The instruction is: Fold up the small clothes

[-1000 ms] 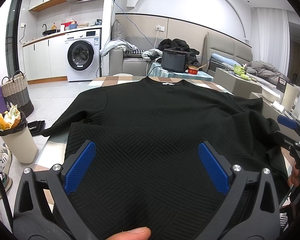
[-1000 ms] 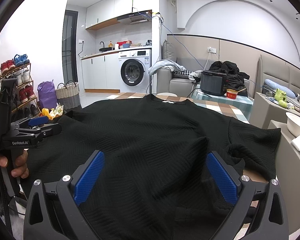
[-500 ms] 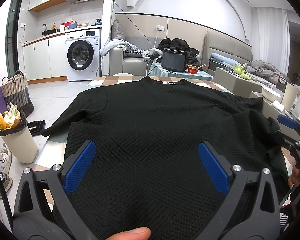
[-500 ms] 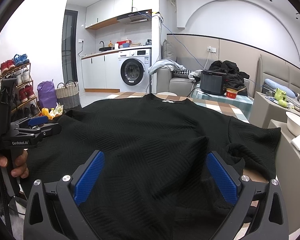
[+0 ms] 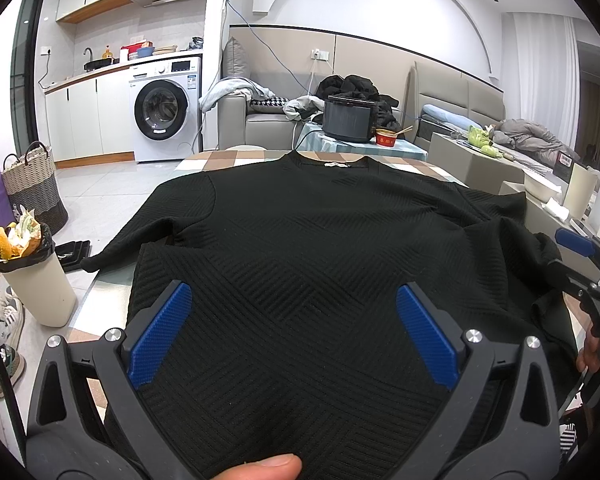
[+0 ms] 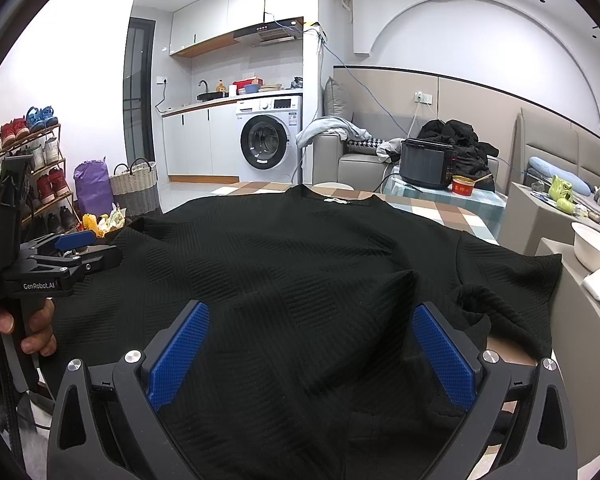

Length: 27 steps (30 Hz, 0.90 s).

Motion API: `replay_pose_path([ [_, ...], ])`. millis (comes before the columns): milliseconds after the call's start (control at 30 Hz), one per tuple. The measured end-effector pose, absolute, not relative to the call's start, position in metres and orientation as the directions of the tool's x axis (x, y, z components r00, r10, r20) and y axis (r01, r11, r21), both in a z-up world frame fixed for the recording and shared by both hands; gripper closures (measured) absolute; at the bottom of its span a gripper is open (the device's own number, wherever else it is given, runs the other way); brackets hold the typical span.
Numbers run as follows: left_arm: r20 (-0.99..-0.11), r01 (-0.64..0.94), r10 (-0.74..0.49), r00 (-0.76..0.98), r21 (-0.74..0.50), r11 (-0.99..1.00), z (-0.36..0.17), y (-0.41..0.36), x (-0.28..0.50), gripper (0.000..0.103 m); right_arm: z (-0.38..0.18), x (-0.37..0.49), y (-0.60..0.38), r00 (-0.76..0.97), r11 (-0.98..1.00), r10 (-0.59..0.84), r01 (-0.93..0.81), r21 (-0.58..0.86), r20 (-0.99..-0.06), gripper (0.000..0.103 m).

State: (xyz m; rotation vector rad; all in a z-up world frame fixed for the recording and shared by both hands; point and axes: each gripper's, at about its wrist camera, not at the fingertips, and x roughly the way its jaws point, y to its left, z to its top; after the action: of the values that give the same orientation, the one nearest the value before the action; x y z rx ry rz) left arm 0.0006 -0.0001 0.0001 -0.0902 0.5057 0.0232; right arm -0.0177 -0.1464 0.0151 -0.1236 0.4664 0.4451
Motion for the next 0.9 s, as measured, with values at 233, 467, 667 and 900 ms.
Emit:
replay_pose_path([
  [233,-0.486,-0.044,0.0,0.874,-0.08,0.996,0.0001,-0.0001,0.0007,0.001,0.015,-0.0178,-0.1464,0.8,0.898,0.384,-0.44,-0.015,-0.46,0.0],
  [467,-0.486,-0.045,0.0,0.874,-0.08,0.996,0.0001,-0.0001,0.0007,0.001,0.0148,-0.0175,-0.1468,0.799,0.897,0.386,-0.441,-0.014,-0.461,0.0],
  [667,-0.487,-0.045,0.0,0.874,-0.08,0.996,0.0001,-0.0003,0.0008,0.001,0.0141,-0.0145,-0.1508,0.799,0.908,0.371,-0.418,0.007,-0.473,0.0],
  [900,-0.489,-0.044,-0.001,0.872,-0.08,0.996,0.0001,-0.0001,0.0008,0.001,0.015,-0.011,-0.1545,0.803,0.924,0.336,-0.382,0.006,-0.492,0.0],
])
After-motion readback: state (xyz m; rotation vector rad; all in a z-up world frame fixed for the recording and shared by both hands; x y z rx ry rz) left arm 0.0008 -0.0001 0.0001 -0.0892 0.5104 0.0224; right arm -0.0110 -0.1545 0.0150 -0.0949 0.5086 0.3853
